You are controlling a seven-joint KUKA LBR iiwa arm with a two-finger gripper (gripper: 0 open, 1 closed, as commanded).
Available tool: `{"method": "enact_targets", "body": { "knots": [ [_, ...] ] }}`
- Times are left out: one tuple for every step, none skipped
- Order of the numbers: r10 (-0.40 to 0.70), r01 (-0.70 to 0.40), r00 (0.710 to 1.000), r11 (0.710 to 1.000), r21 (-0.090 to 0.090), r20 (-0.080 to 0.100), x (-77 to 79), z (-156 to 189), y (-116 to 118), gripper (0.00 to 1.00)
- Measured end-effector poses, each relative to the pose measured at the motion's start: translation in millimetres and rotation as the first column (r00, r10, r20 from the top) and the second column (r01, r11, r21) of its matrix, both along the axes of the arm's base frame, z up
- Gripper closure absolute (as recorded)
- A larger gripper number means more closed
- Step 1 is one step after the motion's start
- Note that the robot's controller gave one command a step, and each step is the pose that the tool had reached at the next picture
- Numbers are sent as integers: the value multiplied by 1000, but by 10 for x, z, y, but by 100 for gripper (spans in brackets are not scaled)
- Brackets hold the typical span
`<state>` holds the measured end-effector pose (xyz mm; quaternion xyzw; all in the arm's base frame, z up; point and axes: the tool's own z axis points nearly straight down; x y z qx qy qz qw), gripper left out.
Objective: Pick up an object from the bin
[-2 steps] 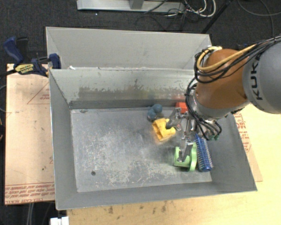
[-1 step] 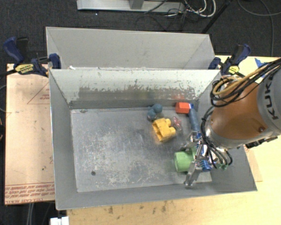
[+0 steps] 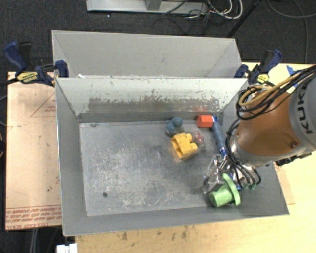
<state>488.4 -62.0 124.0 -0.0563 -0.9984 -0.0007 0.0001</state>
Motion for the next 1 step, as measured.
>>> {"method": "enact_targets", "body": {
  "knots": [
    [-1, 1, 1000, 1000, 0, 0, 0, 0, -2, 0]
  ]
}}
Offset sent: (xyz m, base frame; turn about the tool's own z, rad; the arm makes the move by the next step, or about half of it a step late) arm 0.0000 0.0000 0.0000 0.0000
